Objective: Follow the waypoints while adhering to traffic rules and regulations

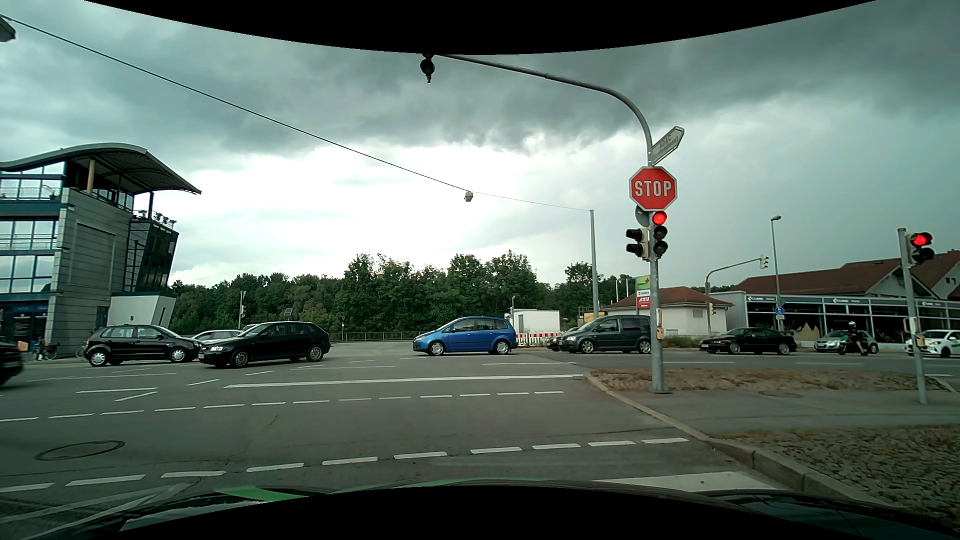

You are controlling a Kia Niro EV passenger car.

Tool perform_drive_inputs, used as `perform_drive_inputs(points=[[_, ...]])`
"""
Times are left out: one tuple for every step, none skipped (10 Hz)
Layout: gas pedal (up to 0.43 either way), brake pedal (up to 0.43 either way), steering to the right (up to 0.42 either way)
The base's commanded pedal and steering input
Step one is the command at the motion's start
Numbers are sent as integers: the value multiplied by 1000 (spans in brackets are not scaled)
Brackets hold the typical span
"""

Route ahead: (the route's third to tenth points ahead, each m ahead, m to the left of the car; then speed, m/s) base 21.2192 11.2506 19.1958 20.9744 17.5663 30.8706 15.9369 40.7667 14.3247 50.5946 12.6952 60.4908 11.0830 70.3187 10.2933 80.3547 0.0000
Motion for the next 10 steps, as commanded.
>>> perform_drive_inputs(points=[[0,329,-95],[0,329,-95],[0,329,-94],[0,329,-95],[0,329,-95],[0,323,-95],[0,329,-95],[0,329,-95],[0,329,-95],[0,329,-95]])
